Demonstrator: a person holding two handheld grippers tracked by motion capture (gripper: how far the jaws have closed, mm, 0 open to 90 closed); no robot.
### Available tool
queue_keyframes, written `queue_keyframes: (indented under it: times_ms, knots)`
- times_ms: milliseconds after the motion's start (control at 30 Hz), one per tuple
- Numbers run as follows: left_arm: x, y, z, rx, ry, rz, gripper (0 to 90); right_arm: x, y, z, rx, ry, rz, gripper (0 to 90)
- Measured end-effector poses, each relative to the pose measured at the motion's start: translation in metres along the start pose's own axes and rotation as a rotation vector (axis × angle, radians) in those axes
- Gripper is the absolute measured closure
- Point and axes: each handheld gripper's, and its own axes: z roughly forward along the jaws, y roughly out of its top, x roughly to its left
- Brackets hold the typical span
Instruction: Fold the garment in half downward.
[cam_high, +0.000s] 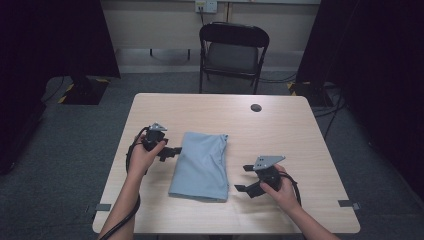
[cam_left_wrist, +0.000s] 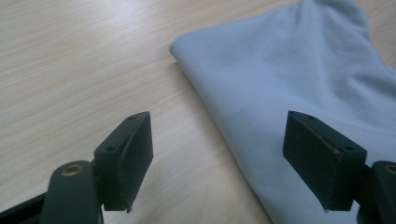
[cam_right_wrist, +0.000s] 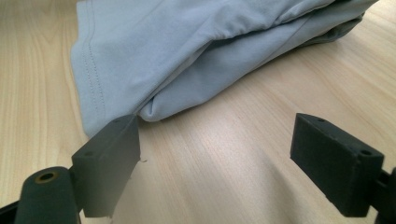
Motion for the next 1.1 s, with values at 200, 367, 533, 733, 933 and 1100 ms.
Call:
queue_keyframes:
  times_ms: [200, 367, 533, 733, 933, 1100]
  knots:
    - [-0.009, -0.012, -0.012, -0.004, -0.029, 0.036, 24.0, -0.004, -0.005, -0.005, -0.002, -0.011, 0.024, 13.9]
    - [-0.013, -0.025, -0.022, -0.004, -0.038, 0.058, 23.7, -0.006, -0.009, -0.008, 0.008, -0.024, 0.027, 14.4]
    - [-0.017, -0.038, -0.027, -0.004, -0.061, 0.069, 23.7, -0.007, -0.010, -0.011, 0.008, -0.029, 0.028, 14.8]
    - [-0.021, -0.052, -0.029, -0.011, -0.077, 0.080, 23.7, -0.011, -0.015, -0.015, 0.020, -0.037, 0.028, 15.3]
    - [-0.023, -0.062, -0.030, 0.000, -0.088, 0.101, 23.6, -0.017, -0.021, -0.021, 0.026, -0.060, 0.038, 15.8]
    - [-0.025, -0.070, -0.034, -0.007, -0.101, 0.127, 23.6, -0.020, -0.026, -0.027, 0.027, -0.073, 0.046, 15.9]
